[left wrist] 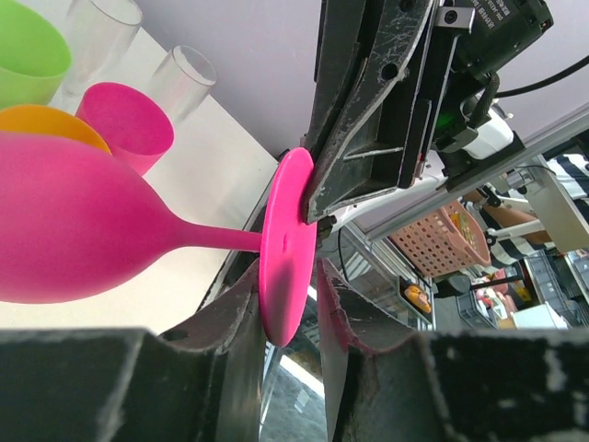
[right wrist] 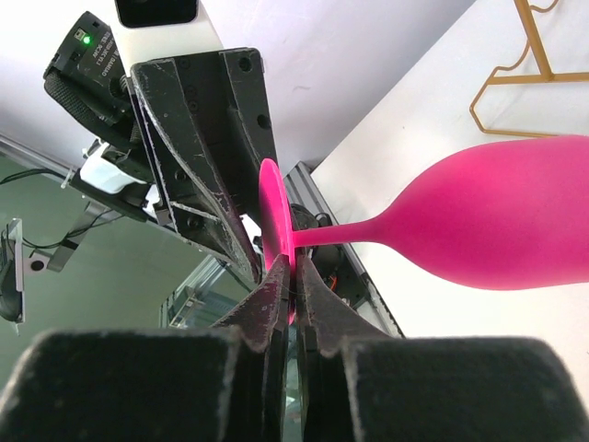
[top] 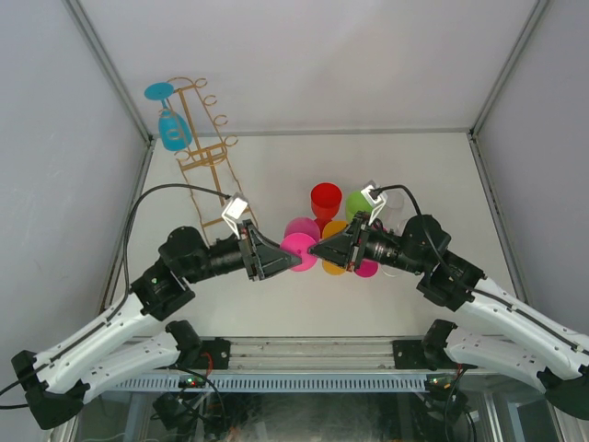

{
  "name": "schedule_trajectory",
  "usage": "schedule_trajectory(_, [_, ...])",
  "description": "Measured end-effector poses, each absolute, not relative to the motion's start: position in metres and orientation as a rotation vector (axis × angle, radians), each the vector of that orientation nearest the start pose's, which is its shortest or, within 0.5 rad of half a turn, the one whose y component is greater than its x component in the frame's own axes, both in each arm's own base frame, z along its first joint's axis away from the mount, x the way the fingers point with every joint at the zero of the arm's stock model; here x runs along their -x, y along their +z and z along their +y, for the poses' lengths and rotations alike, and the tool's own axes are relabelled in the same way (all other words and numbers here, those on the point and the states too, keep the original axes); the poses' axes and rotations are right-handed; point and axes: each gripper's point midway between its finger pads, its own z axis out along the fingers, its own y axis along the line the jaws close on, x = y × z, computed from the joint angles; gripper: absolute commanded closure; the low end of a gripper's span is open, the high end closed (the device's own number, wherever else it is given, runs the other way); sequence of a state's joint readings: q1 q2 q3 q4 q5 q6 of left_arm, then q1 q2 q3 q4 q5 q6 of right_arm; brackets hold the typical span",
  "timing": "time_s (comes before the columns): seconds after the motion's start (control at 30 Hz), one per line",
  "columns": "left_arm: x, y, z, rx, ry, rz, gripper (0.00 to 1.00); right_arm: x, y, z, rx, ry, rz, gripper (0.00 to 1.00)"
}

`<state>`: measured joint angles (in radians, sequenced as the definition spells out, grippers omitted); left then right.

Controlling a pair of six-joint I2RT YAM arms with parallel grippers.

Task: Take the wine glass off the wine glass rack
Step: Place the wine glass at the center of the board.

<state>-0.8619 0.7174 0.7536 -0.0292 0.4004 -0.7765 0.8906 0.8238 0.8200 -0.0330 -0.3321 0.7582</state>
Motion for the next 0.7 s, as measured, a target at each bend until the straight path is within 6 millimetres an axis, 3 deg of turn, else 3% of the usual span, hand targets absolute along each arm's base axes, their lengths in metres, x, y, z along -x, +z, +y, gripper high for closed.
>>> schedule_trajectory(0.23, [-0.1103,0.3275,-0.2822,-0.468,-1.569,1.751,0.79,-0.1312,0.3306,0.2963,0.413,1.495,1.781,1.00])
schedule_trajectory(0.33, [-0.1080,0.3265,-0.2837,-0.485,-1.581,1.755,0.78,-0.1305,0.3323,0.2955,0.414,1.498,1.774,1.00])
schedule_trajectory(0.43, [-0.1072,0.3252,-0.2845,-0.492,-1.585,1.760,0.83,-0.1305,0.3329,0.2955,0.414,1.498,1.771,1.00])
schedule_trajectory(0.57, [-0.1071,0.3253,-0.2846,-0.493,-1.586,1.760,0.99,-0.1305,0.3336,0.2955,0.415,1.499,1.767,1.00])
schedule_trajectory(0.7, [-0.1070,0.3262,-0.2843,-0.493,-1.585,1.755,1.00,-0.1304,0.3344,0.2956,0.419,1.500,1.759,1.00])
